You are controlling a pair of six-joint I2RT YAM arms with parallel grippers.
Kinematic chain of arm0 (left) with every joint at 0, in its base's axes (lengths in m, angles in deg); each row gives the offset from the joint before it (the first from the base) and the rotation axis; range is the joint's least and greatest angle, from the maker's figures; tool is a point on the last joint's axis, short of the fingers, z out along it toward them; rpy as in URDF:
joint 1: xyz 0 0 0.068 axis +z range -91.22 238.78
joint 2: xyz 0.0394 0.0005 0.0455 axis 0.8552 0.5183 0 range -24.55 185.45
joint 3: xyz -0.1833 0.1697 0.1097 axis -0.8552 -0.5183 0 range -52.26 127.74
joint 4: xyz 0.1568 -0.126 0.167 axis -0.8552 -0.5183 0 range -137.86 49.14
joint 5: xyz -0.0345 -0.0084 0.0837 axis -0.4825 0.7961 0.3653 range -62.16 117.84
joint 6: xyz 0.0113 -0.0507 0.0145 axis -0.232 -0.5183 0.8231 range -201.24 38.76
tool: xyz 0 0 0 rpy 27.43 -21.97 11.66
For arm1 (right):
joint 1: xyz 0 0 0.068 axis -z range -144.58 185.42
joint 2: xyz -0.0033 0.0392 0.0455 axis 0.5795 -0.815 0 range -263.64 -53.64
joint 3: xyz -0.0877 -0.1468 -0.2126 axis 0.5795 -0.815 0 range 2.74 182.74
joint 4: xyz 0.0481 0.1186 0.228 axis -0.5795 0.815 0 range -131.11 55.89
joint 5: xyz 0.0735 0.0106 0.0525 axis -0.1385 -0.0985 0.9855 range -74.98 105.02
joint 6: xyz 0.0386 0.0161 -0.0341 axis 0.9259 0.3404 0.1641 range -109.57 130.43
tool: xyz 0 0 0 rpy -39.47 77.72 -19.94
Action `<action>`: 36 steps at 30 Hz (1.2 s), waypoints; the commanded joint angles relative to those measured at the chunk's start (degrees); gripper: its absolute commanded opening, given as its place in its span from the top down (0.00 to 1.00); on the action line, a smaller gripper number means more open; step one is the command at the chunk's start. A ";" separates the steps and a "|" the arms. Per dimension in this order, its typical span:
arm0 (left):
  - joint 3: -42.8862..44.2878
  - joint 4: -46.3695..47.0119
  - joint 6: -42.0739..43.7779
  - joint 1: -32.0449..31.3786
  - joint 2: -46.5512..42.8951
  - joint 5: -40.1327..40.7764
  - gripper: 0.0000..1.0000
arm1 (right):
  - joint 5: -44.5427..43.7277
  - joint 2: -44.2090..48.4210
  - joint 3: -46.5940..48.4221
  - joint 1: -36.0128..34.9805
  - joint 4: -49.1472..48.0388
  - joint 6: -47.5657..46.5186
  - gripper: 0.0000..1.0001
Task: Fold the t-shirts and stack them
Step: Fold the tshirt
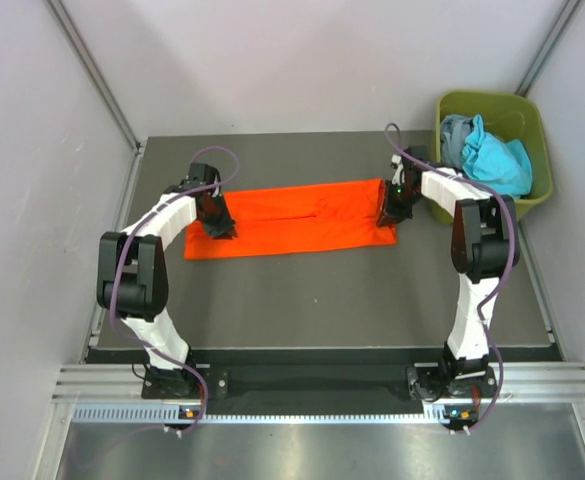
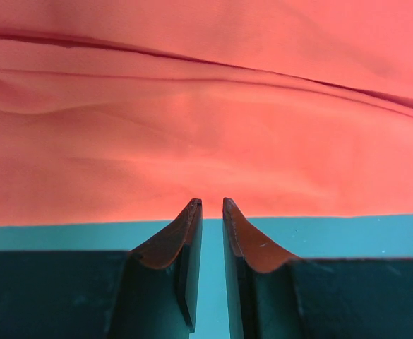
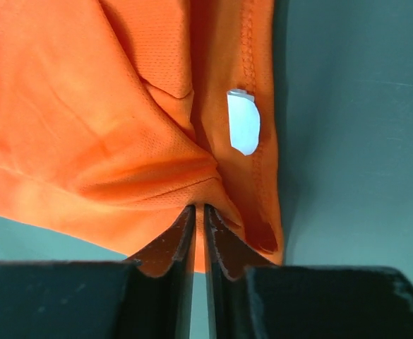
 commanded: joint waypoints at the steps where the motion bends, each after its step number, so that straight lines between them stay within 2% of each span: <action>1: 3.10 -0.65 1.02 1.24 1.37 -0.75 0.77 | -1.43 0.17 3.48 0.26 1.68 -2.34 0.89; 3: 4.07 -0.74 0.93 1.25 1.81 -1.37 0.77 | -0.99 1.22 5.50 0.26 4.31 -2.43 0.89; 7: 5.48 -0.39 0.67 1.25 2.25 -2.33 0.76 | -0.73 5.88 7.70 -0.97 5.20 -0.76 0.73; 8: 5.48 -0.22 0.67 1.25 2.43 -2.68 0.76 | -0.12 6.93 7.79 -1.32 4.33 0.81 0.67; 11: 5.13 0.48 0.67 1.25 2.69 -3.83 0.75 | 0.33 8.69 5.34 -3.17 -2.93 4.93 0.61; 15: 4.43 1.01 0.49 1.33 2.78 -4.80 0.75 | 1.11 7.30 4.28 -4.84 -10.78 11.27 0.63; 16: 4.26 1.02 0.41 1.33 2.78 -4.88 0.75 | 2.34 6.60 4.02 -5.02 -12.27 12.59 0.72; 18: 3.99 1.71 -0.12 1.33 3.13 -5.24 0.75 | 3.83 3.96 4.27 -5.19 -15.09 15.93 0.83; 20: 4.34 1.98 -0.73 1.42 4.18 -5.76 0.75 | 5.51 0.20 5.93 -5.02 -13.97 16.56 0.89; 26: 5.48 2.16 1.27 2.83 4.55 -7.69 0.74 | 2.26 -6.14 7.26 -4.14 -11.59 12.00 0.87; 28: 4.79 2.86 2.07 4.05 3.93 -7.79 0.68 | 0.86 -7.46 8.40 -3.96 -10.36 10.50 0.85; 31: 3.56 3.12 2.69 6.42 2.87 -8.40 0.62 | -1.42 -9.05 9.20 -3.70 -7.90 6.99 0.78; 36: 1.88 3.92 3.22 12.39 3.04 -9.19 0.61 | -3.98 -7.83 9.81 -3.44 -5.70 5.04 0.69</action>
